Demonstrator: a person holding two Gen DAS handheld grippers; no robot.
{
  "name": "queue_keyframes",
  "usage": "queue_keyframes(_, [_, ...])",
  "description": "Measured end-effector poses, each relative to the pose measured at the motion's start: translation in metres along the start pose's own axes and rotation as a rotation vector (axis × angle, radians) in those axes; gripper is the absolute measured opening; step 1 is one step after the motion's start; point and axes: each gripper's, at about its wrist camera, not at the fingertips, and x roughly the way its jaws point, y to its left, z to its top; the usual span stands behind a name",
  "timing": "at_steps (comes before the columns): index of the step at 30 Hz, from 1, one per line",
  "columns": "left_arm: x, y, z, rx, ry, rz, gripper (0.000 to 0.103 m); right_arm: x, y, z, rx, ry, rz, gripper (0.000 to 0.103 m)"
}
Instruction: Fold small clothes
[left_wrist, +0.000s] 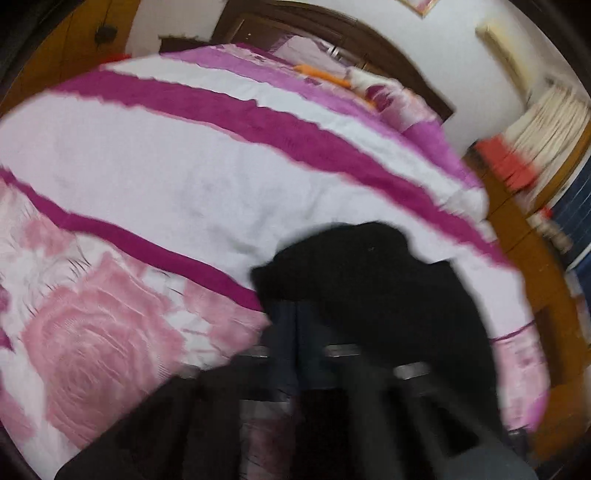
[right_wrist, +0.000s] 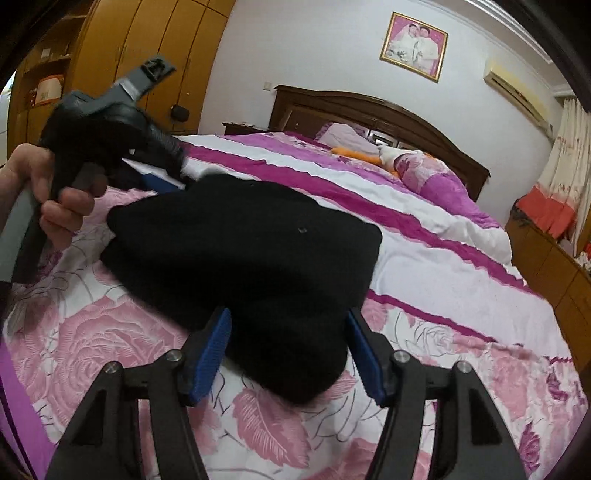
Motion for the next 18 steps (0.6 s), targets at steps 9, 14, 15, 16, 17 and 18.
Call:
queue_keyframes(9, [-0.016, 0.062, 0.027, -0.219, -0.093, 0.009, 0.000, 0.024, -0.054, -0.030, 0.301, 0.065, 0.121, 0.031])
queue_keyframes(14, [-0.049, 0.058, -0.018, -0.151, -0.065, -0.087, 0.006, -0.003, -0.059, -0.019, 0.304, 0.021, 0.224, 0.030])
queue_keyframes(15, [-0.056, 0.056, -0.029, -0.126, -0.063, -0.065, 0.008, -0.010, -0.059, -0.008, 0.284, 0.011, 0.225, 0.030])
queue_keyframes(16, [-0.062, 0.055, -0.040, -0.107, -0.064, -0.061, 0.008, -0.013, -0.059, 0.009, 0.256, 0.020, 0.236, 0.030])
queue_keyframes(17, [-0.067, 0.052, -0.050, -0.097, -0.065, -0.077, 0.008, -0.014, -0.055, 0.022, 0.237, 0.036, 0.248, 0.030])
queue_keyframes(18, [-0.071, 0.051, -0.058, -0.092, -0.068, -0.099, 0.008, -0.008, -0.050, 0.043, 0.212, 0.066, 0.266, 0.030])
